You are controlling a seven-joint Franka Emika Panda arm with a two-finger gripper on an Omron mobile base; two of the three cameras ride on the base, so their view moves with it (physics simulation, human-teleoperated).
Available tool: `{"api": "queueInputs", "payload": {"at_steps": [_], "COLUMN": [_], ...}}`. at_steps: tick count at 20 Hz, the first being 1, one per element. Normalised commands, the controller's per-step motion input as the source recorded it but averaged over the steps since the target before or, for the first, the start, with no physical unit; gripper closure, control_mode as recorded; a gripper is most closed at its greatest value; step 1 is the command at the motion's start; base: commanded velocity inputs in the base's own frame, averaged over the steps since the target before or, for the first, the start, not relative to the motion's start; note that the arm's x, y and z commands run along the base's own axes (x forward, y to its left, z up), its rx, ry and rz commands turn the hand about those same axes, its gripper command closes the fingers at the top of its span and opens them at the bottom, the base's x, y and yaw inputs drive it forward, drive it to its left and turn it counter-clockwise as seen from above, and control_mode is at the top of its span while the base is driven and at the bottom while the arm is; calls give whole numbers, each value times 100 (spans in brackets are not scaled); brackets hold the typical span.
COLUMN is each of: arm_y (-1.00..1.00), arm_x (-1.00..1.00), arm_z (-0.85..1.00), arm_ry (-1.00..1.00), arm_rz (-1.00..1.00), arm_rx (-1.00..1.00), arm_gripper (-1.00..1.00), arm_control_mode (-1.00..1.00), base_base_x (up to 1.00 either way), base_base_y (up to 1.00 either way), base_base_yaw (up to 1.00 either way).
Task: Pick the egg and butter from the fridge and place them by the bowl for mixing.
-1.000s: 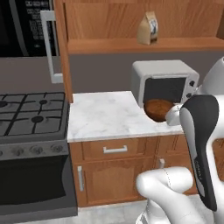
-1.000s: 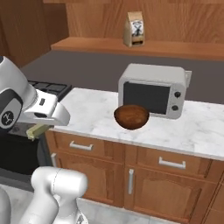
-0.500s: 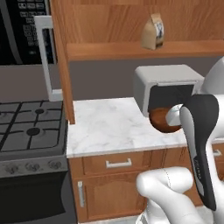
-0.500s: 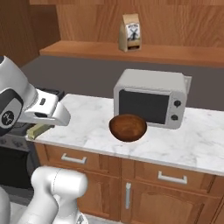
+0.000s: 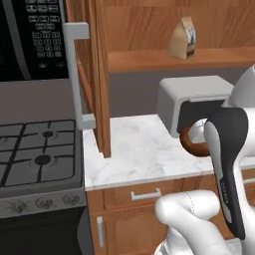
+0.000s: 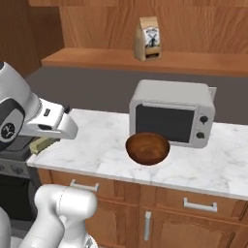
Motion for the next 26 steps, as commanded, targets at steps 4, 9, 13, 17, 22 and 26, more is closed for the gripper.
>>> {"api": "queueInputs", "payload": {"at_steps": [4, 9, 13, 17, 22, 26], "arm_y": [0, 0, 24, 32, 1, -4], "arm_x": [0, 0, 44, 89, 75, 48], "arm_z": [0, 0, -27, -66, -84, -78], "arm_ry": [0, 0, 9, 17, 11, 6], "arm_rz": [0, 0, 0, 0, 0, 0], "arm_rx": [0, 0, 0, 0, 3, 5], "arm_gripper": [100, 100, 100, 100, 100, 100], "arm_control_mode": [100, 100, -100, -100, -100, -100], "base_base_x": [44, 44, 35, 0, 0, 0], "base_base_y": [8, 14, 10, 0, 0, 0], "base_base_yaw": [-17, -10, 0, 0, 0, 0]}}
